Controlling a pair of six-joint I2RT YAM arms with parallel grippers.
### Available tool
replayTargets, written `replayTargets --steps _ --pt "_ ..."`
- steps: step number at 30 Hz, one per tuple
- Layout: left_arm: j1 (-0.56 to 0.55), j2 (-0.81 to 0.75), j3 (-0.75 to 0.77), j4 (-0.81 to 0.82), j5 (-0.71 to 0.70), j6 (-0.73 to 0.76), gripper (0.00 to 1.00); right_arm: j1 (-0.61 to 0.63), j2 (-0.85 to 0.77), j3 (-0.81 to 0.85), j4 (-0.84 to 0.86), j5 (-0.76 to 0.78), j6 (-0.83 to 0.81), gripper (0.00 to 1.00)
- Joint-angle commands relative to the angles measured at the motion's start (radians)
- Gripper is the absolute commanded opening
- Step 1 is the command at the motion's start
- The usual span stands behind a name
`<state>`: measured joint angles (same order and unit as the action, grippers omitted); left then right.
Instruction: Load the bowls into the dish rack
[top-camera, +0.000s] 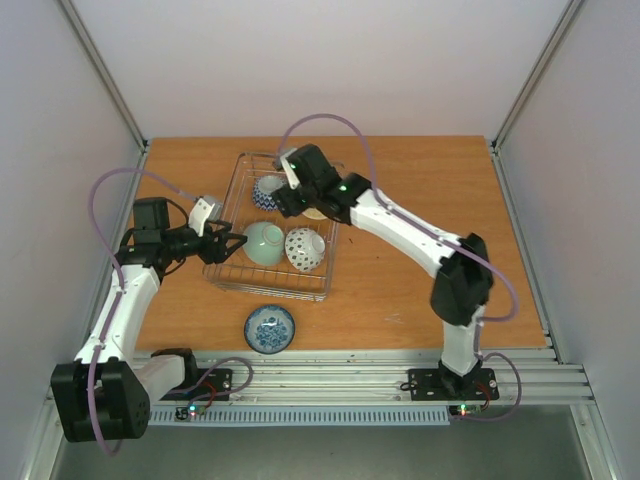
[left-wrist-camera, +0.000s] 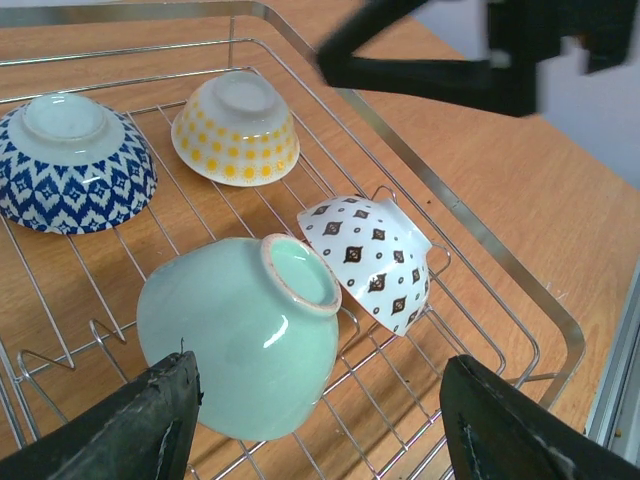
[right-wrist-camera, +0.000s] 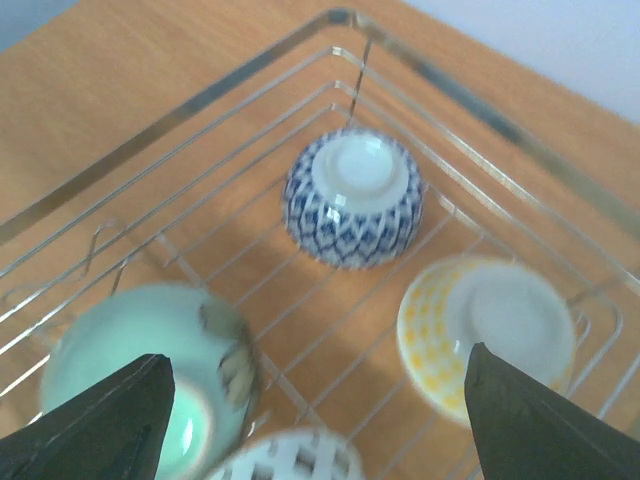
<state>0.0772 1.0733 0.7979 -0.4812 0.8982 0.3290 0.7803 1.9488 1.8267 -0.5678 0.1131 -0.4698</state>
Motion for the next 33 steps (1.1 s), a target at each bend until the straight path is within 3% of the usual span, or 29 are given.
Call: replayTargets --steps 1,5,10,18,33 --pt "-0.001 -0.011 -0.003 0.0 0.031 0.021 0.67 0.008 -0.201 -0.251 0.086 -0.156 0.164 0.75" --pt "-0.001 -0.008 -0.002 0.0 0.036 0.021 0.67 0.037 -0.378 -0.468 0.097 -0.248 0.246 0.55" --pt "-0.001 -0.004 -0.002 0.0 0.035 0.021 0.67 0.171 -0.497 -0.616 0.063 -0.188 0.294 0.44" --pt "-0.001 -0.018 -0.002 -0.004 0.03 0.021 0.67 0.361 -0.509 -0.717 0.065 -0.074 0.403 0.4" --pt "-0.001 -0.01 -0.003 -0.003 0.036 0.022 0.67 0.432 -0.366 -0.821 0.124 -0.065 0.545 0.36"
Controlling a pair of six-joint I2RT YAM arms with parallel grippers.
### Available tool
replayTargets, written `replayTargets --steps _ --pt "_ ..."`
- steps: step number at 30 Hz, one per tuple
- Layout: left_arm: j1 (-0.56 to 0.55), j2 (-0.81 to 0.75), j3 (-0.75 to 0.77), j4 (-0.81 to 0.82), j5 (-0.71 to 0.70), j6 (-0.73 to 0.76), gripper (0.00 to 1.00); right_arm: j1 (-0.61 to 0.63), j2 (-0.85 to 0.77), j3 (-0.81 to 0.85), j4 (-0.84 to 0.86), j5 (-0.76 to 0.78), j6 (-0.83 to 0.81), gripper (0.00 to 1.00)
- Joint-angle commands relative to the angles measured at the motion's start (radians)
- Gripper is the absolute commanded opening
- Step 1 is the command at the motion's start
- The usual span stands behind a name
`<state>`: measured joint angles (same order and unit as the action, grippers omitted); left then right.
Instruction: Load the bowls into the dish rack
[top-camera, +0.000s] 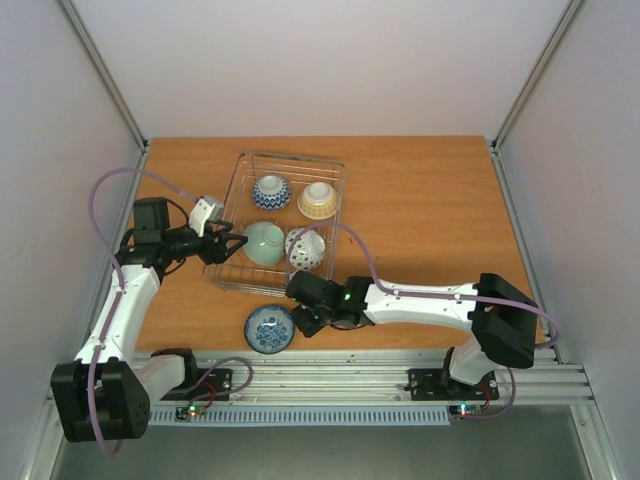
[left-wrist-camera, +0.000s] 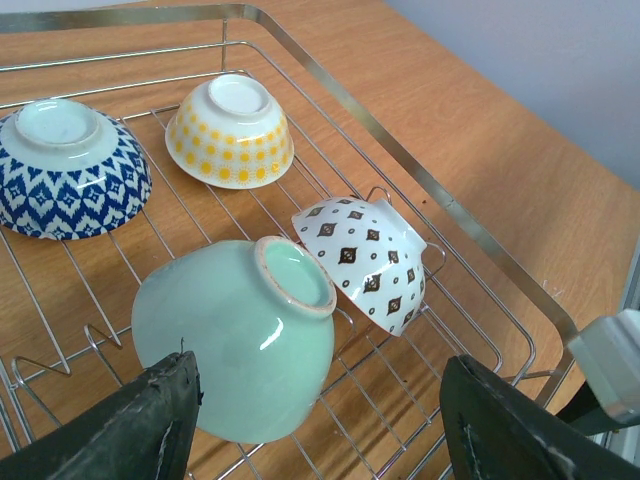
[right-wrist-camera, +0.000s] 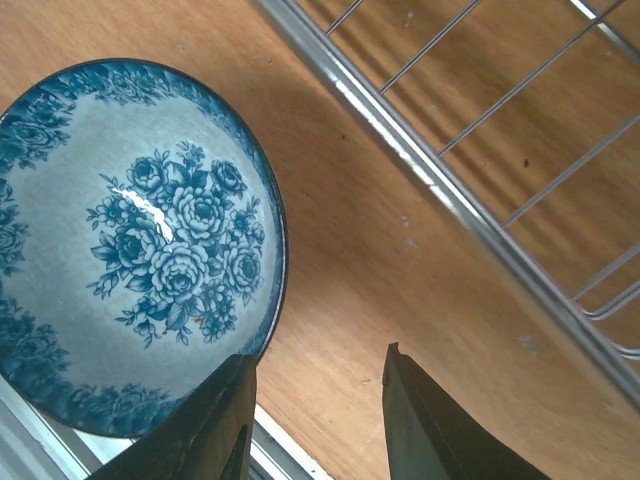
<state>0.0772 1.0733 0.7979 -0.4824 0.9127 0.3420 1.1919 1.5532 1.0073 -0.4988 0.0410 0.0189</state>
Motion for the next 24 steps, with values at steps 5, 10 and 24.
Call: replayTargets --steps 5,10,24 --pt "-0.001 -0.009 -0.002 -0.002 0.02 0.011 0.67 0.026 0.066 0.004 0.072 0.015 0.069 0.36" --pt "-0.001 -0.007 -0.003 0.001 0.022 0.009 0.67 0.027 0.095 0.001 0.087 0.0 0.076 0.35" --pt "-0.001 -0.012 -0.003 0.0 0.022 0.009 0.67 0.031 0.143 0.01 0.117 -0.027 0.082 0.09"
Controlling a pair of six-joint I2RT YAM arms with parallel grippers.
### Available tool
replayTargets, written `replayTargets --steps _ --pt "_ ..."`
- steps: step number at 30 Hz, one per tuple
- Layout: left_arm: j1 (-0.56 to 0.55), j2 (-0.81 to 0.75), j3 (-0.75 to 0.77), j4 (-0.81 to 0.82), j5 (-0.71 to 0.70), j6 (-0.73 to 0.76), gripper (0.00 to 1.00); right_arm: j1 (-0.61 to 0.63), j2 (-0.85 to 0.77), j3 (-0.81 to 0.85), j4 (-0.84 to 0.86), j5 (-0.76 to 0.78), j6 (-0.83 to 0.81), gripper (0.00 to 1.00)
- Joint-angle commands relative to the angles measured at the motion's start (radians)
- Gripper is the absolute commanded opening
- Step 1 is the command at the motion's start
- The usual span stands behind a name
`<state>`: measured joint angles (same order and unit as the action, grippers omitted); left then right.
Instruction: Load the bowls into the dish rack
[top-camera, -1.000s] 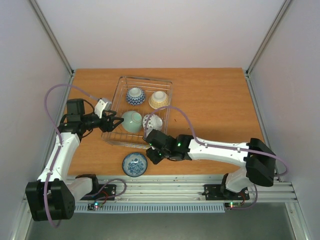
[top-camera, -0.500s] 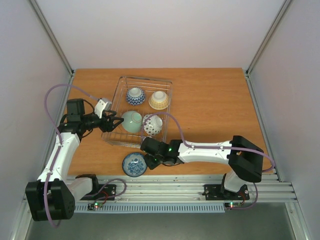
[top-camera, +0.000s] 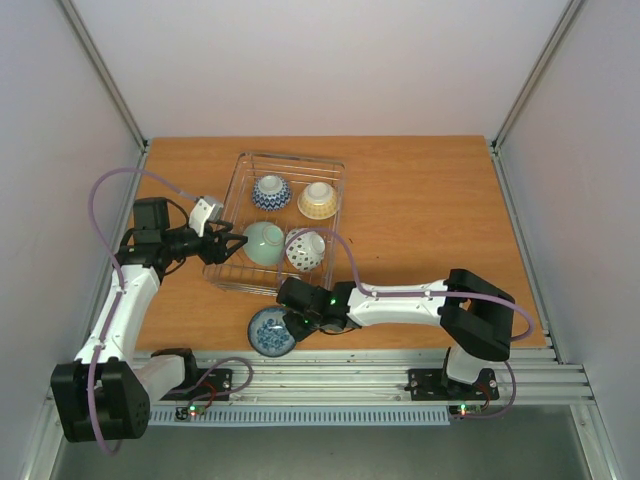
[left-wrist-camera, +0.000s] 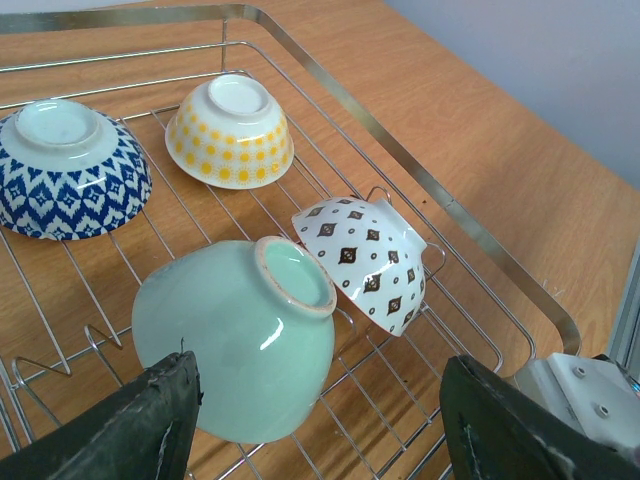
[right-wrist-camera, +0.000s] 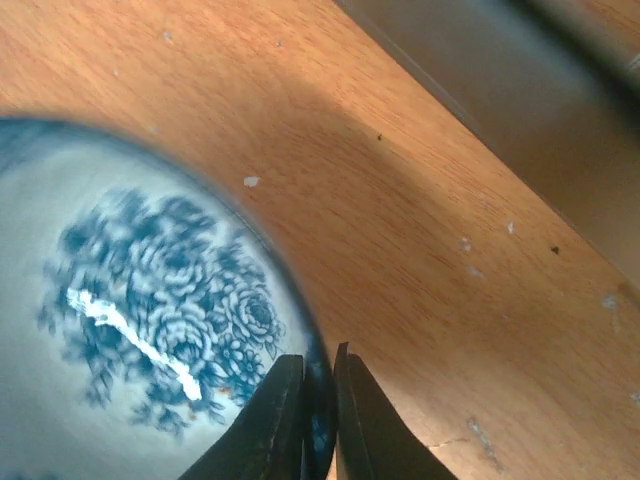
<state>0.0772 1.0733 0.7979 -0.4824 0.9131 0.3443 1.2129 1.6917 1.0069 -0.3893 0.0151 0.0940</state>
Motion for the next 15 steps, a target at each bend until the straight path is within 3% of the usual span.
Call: replayTargets --steps 1,3,15 --pt "-0.001 -0.013 -0.003 0.0 0.021 0.007 0.67 0.011 0.0 0.01 0.005 0.002 0.005 0.06" --pt "-0.001 -0.013 -0.003 -0.001 0.021 0.008 0.67 0.011 -0.012 0.009 0.001 0.01 0.003 0.02" --pt "-0.001 -0.017 0.004 -0.021 0.034 0.016 0.67 0.014 -0.127 0.072 -0.095 0.109 -0.066 0.01"
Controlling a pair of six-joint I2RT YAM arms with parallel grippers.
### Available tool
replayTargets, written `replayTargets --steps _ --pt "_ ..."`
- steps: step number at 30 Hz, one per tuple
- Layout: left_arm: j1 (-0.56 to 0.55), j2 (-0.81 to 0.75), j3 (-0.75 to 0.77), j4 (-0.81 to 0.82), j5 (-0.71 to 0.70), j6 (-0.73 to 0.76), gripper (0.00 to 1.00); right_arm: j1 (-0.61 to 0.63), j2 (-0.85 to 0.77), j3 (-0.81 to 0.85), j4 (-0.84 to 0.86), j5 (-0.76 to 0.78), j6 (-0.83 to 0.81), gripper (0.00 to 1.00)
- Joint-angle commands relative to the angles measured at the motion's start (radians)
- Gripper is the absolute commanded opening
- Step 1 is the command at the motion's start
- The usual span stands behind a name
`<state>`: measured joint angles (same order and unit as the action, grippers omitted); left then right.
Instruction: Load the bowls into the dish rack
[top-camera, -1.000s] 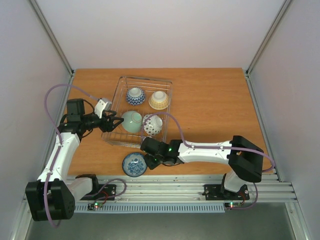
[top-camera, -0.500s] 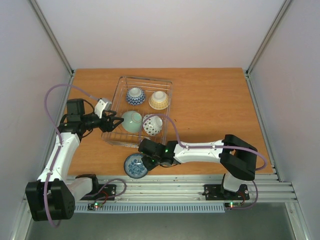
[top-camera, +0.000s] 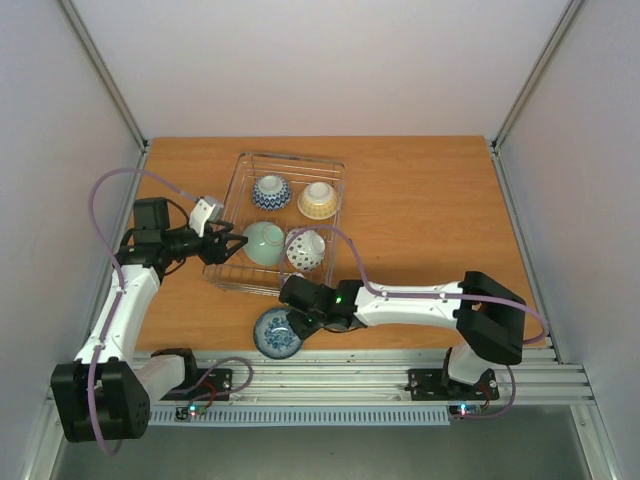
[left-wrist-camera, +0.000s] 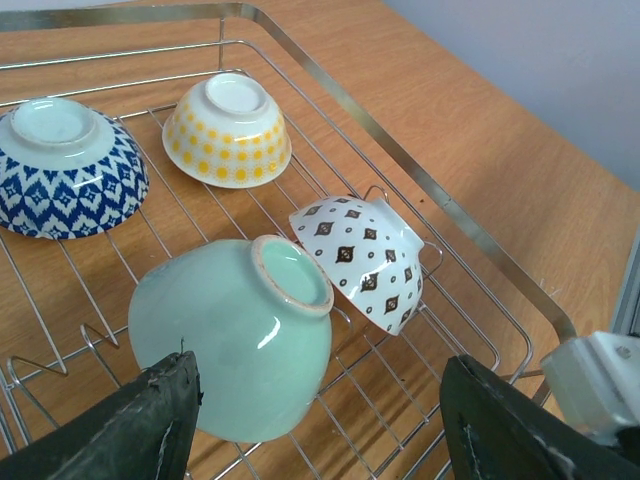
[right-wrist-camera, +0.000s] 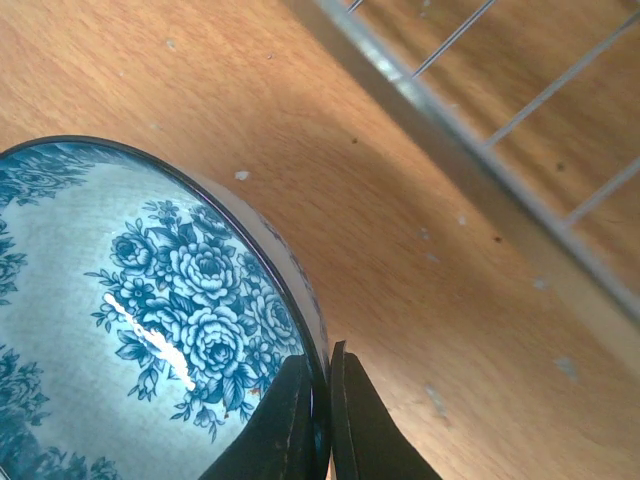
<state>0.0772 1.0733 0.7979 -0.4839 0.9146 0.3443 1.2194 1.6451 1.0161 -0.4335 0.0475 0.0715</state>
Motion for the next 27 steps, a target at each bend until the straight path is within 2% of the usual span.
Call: replayTargets --steps 1,12,19,27 --pt "-0.001 -0.018 0.005 -0.024 0.039 0.019 0.67 0.008 -0.091 0.075 -0.063 0.091 -0.053 0.01" --pt "-0.001 -0.013 0.029 -0.123 0.152 0.102 0.67 -0.002 -0.129 0.269 -0.158 0.255 -0.206 0.01" --pt "-0.001 -0.021 0.048 -0.231 0.238 0.203 0.67 -0.076 -0.044 0.414 -0.186 0.248 -0.294 0.01" --pt "-0.001 -0.022 0.052 -0.255 0.253 0.236 0.67 -0.122 0.016 0.51 -0.199 0.226 -0.334 0.01"
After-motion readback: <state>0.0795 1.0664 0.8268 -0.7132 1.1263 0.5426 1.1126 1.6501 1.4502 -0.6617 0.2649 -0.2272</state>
